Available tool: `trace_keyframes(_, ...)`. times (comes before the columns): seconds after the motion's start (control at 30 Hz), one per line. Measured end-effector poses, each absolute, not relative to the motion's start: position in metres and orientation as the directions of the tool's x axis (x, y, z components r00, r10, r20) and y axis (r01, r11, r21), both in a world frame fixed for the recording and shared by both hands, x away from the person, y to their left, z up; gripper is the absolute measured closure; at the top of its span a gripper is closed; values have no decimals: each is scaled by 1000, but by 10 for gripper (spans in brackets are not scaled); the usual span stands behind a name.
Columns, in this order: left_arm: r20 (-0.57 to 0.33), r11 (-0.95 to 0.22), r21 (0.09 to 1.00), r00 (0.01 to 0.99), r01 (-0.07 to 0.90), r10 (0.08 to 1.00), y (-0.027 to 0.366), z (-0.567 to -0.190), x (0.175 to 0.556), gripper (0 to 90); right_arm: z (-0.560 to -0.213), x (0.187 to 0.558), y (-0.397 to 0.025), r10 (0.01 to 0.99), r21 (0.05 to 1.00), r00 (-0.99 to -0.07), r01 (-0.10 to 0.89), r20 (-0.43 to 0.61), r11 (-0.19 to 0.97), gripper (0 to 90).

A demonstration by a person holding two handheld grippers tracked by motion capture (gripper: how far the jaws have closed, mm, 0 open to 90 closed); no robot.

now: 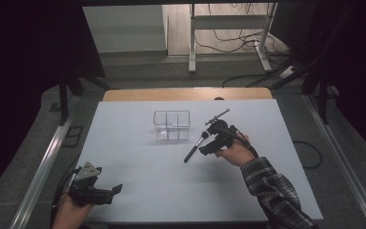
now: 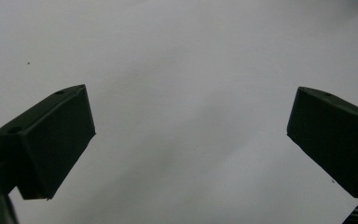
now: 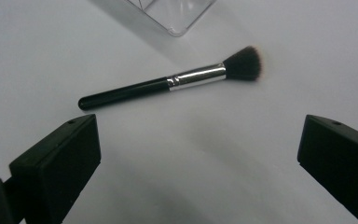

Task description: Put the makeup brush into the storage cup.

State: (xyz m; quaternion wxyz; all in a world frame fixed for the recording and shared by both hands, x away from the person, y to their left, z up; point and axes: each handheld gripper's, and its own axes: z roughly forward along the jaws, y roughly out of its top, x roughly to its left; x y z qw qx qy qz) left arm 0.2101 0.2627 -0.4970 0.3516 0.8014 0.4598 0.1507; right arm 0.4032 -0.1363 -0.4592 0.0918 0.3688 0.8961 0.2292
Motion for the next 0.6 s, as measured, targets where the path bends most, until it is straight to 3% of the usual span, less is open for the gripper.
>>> trace_keyframes(0.6,-79,-334,704,537,626,840,263,-497,210,13,-469,415,-111,715,451,-699,647,28,615,0)
